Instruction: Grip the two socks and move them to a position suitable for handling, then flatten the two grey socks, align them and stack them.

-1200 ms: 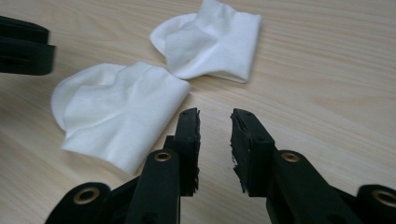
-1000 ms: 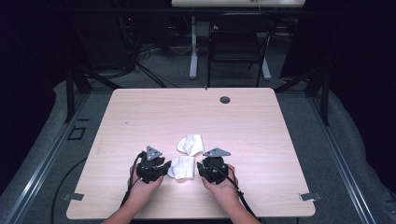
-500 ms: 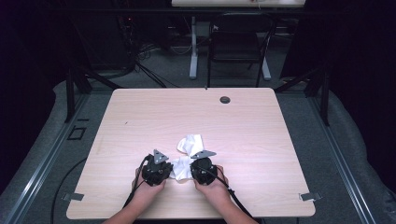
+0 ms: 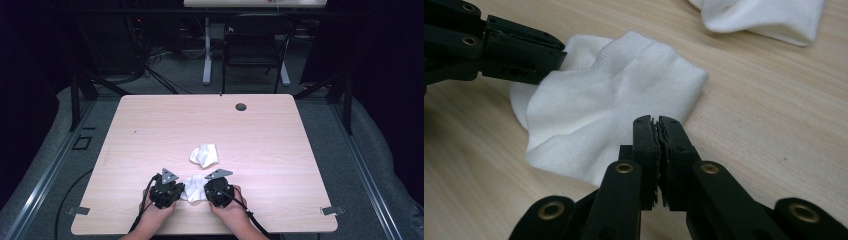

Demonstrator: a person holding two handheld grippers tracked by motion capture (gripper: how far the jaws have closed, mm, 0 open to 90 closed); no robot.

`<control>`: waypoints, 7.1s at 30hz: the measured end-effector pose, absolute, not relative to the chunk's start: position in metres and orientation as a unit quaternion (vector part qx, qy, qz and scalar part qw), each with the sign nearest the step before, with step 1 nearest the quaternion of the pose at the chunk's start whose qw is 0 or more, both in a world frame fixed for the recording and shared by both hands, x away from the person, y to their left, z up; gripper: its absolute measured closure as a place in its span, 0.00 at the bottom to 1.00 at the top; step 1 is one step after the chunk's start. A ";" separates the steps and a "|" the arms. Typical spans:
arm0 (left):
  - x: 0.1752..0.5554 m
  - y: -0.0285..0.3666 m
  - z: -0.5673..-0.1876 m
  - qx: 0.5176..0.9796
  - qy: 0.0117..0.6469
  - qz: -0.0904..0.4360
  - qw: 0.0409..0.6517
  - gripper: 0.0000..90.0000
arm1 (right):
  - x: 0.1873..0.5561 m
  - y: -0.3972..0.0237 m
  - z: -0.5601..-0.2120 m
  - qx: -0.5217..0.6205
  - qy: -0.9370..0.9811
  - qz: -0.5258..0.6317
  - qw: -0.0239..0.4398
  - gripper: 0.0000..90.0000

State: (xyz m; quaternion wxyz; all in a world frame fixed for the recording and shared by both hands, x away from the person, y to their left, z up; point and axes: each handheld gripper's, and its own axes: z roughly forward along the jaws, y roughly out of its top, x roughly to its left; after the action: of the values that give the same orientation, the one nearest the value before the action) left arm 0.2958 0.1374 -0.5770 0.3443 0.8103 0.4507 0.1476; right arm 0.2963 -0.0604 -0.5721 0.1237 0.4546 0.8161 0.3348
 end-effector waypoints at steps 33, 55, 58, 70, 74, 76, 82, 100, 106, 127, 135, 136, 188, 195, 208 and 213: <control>0.280 0.151 -0.568 0.784 0.459 0.137 0.394 0.93 | 0.269 -0.045 -0.550 0.424 0.818 0.369 0.121 0.86; 0.291 0.180 -0.557 0.763 0.489 0.143 0.399 0.83 | 0.278 0.003 -0.566 0.395 0.846 0.340 0.110 0.78; 0.291 0.179 -0.558 0.764 0.489 0.141 0.397 0.83 | 0.277 0.003 -0.569 0.393 0.850 0.332 0.117 0.82; 0.290 0.173 -0.561 0.773 0.481 0.136 0.391 0.83 | 0.277 -0.005 -0.564 0.401 0.840 0.348 0.113 0.96; 0.288 0.170 -0.562 0.777 0.476 0.132 0.389 0.83 | 0.275 -0.011 -0.559 0.400 0.834 0.362 0.116 0.96; 0.287 0.168 -0.563 0.779 0.475 0.130 0.388 0.83 | 0.275 -0.014 -0.556 0.403 0.828 0.372 0.115 0.96; 0.286 0.160 -0.568 0.788 0.464 0.128 0.382 0.83 | 0.274 -0.025 -0.548 0.408 0.822 0.382 0.110 0.96; 0.283 0.145 -0.578 0.813 0.442 0.134 0.355 0.95 | 0.270 -0.053 -0.539 0.413 0.813 0.394 0.120 0.96; 0.283 0.144 -0.578 0.811 0.446 0.135 0.354 0.97 | 0.266 -0.075 -0.533 0.414 0.811 0.394 0.127 0.96; 0.279 0.147 -0.576 0.808 0.458 0.123 0.350 0.97 | 0.265 -0.129 -0.562 0.474 0.809 0.331 0.107 0.95; 0.279 0.148 -0.576 0.808 0.458 0.124 0.351 0.97 | 0.263 -0.141 -0.553 0.491 0.781 0.366 0.120 0.88; 0.279 0.148 -0.576 0.807 0.459 0.122 0.352 0.97 | 0.262 -0.141 -0.551 0.487 0.780 0.374 0.123 0.88; 0.288 0.164 -0.569 0.780 0.474 0.119 0.390 0.72 | 0.286 -0.130 -0.551 0.484 0.799 0.338 0.117 0.70; 0.292 0.171 -0.566 0.774 0.476 0.132 0.395 0.70 | 0.299 -0.119 -0.541 0.471 0.803 0.338 0.134 0.68; 0.301 0.184 -0.564 0.769 0.486 0.144 0.390 0.65 | 0.338 -0.095 -0.532 0.470 0.806 0.332 0.139 0.70; 0.304 0.187 -0.564 0.765 0.490 0.147 0.391 0.64 | 0.355 -0.079 -0.528 0.460 0.815 0.321 0.146 0.71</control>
State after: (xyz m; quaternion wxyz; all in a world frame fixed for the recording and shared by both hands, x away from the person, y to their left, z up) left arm 0.3043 0.1867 -0.5636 0.3907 0.7654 0.4896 0.1474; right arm 0.3548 -0.0788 -0.5284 0.1456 0.4601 0.8150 0.3208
